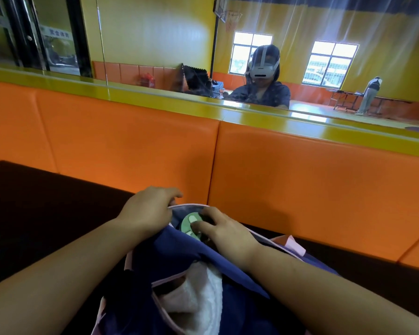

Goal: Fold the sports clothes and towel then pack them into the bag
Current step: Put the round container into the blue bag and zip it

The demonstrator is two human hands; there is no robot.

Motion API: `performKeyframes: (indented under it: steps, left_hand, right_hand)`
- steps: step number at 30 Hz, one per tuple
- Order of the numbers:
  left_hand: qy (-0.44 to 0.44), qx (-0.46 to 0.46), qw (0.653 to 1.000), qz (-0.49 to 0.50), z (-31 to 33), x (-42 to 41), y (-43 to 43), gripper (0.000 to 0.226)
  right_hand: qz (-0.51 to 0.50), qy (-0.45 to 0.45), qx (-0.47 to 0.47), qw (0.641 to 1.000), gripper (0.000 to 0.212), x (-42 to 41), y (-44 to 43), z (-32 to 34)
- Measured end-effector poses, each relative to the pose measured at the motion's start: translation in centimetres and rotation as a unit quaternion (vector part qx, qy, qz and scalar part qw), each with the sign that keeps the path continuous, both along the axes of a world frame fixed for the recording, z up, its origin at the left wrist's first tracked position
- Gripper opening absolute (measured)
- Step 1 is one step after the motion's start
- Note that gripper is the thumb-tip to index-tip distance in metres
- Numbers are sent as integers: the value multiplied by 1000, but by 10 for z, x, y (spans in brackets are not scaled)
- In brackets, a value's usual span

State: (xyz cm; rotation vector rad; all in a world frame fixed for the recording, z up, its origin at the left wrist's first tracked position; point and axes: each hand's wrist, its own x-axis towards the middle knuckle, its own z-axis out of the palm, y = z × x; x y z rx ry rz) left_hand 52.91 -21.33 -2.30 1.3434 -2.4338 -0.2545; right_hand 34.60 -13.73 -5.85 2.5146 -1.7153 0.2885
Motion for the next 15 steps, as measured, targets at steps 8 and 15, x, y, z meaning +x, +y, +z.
performKeyframes:
  steps: [8, 15]
  left_hand:
    - [-22, -22, 1000, 6, -1, 6, -1, 20]
    - [-5, -7, 1000, 3, -4, 8, 3, 18]
  right_hand:
    - [62, 28, 44, 997, 46, 1, -9, -3]
    - [83, 48, 74, 993, 34, 4, -18, 8]
